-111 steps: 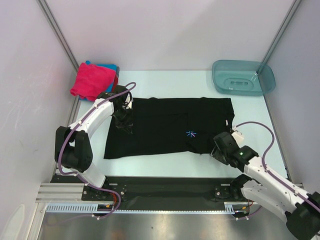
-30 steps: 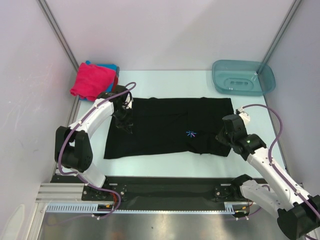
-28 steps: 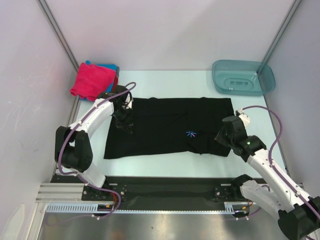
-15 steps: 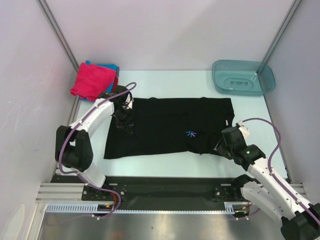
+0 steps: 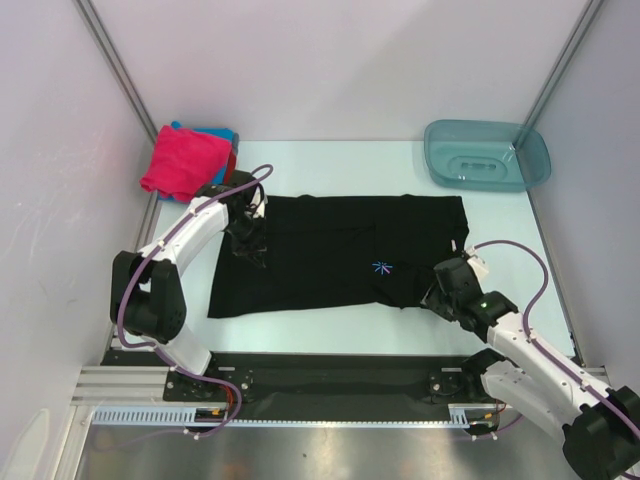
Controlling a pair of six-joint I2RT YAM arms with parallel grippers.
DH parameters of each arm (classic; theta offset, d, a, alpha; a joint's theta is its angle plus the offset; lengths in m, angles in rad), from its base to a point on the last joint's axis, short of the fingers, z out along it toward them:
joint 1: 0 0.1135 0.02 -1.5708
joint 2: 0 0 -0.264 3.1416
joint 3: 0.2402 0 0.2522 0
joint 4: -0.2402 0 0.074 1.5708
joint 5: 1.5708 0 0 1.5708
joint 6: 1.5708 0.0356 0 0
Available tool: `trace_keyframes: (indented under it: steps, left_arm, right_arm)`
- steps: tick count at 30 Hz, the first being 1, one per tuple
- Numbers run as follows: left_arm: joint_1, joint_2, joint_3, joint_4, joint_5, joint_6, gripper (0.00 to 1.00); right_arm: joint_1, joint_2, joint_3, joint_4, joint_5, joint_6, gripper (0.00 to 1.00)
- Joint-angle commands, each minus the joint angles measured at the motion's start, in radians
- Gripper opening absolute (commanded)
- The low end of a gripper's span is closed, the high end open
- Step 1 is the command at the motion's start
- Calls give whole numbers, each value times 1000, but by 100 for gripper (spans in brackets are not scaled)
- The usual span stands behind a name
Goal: Fold and stack the t-shirts
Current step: Fold the tshirt
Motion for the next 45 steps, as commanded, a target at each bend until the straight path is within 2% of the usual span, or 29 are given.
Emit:
trace_keyframes:
  steps: [1, 3, 6, 7, 9, 19, 29, 39, 45]
  left_arm:
    - [6, -10, 11, 13, 6, 18, 19]
    - [6, -9, 11, 13, 5, 19, 19]
    - [6, -7, 11, 13, 8, 21, 19]
    - [6, -7, 11, 13, 8, 21, 19]
    - [6, -7, 11, 13, 8, 19, 19]
    - [6, -6, 15, 13, 6, 16, 19]
    - [8, -4, 17, 14, -1, 15, 19]
    - [9, 3, 32, 7, -4, 10, 19]
    - [11, 8, 43, 2, -17, 3, 19]
  right_arm:
    - [1, 3, 0, 49, 4, -8, 40]
    - [-7, 14, -3, 58, 0, -14, 37]
    - [-16, 25, -3, 76, -15, -31, 19]
    - [-19, 29, 0, 81, -19, -36, 8]
    - [-22, 31, 8, 86, -23, -48, 0]
    - [-51, 46, 230, -5, 25, -166, 0]
    - [-163, 186, 362, 69, 4, -304, 0]
    - [-333, 416, 456, 233, -124, -416, 0]
    - [-363, 612, 545, 325, -191, -421, 0]
